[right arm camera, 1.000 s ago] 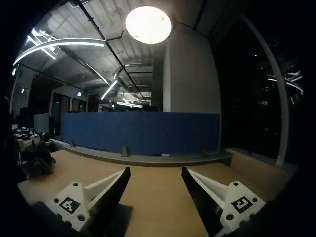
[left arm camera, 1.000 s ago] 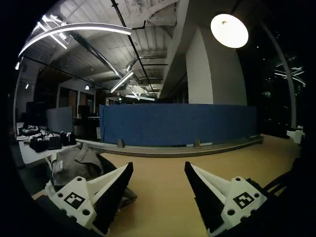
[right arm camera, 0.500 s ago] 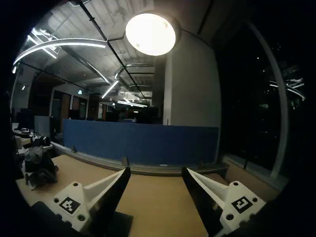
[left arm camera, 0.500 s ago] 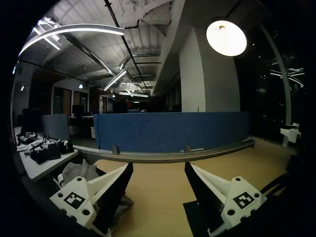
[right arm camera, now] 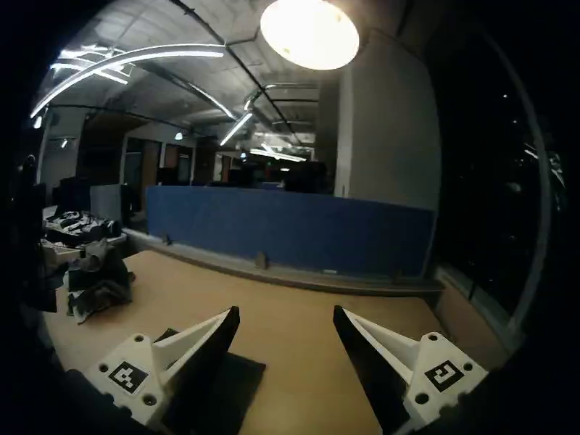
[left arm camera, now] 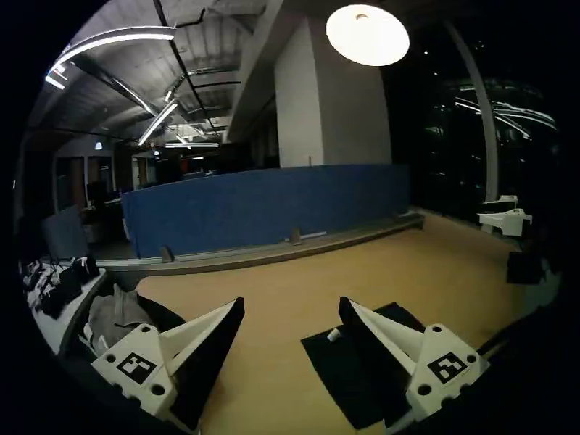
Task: Fold towel
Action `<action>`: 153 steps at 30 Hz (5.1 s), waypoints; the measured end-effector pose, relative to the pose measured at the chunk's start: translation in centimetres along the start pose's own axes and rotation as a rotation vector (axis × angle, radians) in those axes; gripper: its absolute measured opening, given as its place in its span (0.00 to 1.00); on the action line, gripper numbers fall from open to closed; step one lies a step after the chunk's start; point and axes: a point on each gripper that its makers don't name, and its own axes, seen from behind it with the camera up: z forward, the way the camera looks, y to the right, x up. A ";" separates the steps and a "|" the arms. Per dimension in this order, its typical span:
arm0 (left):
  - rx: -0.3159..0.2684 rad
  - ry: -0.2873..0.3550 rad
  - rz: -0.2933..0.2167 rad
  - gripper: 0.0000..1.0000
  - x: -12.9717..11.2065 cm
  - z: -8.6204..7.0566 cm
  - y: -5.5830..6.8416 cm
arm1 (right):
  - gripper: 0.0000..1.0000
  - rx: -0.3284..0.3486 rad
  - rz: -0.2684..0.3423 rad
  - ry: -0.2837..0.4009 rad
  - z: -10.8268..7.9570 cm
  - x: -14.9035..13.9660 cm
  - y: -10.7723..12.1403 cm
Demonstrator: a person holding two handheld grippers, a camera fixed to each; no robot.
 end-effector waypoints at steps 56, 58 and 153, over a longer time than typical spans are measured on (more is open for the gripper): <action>-0.364 -0.515 0.060 0.97 -26.1 -1.1 11.9 | 1.00 0.303 -0.084 -0.510 -2.8 -26.3 -10.3; -0.367 -0.522 0.063 0.97 -26.5 -1.1 12.1 | 1.00 0.305 -0.090 -0.517 -3.0 -26.8 -10.4; -0.312 -0.627 0.063 0.87 -27.8 -1.4 11.3 | 0.17 0.369 -0.100 -0.663 -4.9 -31.6 -11.1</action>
